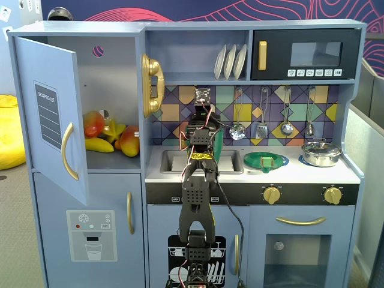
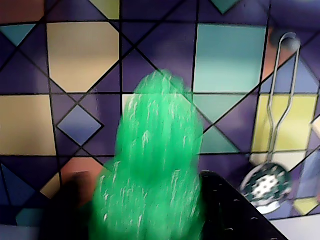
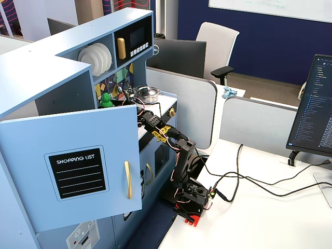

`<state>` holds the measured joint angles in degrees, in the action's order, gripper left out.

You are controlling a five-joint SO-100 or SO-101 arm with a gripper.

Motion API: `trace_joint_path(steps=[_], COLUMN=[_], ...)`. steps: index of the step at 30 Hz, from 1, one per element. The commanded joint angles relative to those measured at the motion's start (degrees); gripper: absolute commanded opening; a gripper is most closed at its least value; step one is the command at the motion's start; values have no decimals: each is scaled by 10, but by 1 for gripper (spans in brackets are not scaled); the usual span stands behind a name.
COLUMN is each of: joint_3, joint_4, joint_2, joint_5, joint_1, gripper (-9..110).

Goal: Pick up the green pineapple from the left cabinet and place it in the green recipient

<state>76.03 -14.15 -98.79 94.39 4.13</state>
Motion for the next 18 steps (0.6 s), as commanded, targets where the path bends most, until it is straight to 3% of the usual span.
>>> trace_joint_path(steps=[1, 7, 12, 18], joint_3=[-54, 29, 227, 369], joint_4=[29, 34, -12, -185], joint_2=[3, -76, -309, -539], joint_5=[-10, -4, 10, 45], joint_1=[4, 1, -28, -27], gripper=[34, 24, 16, 8])
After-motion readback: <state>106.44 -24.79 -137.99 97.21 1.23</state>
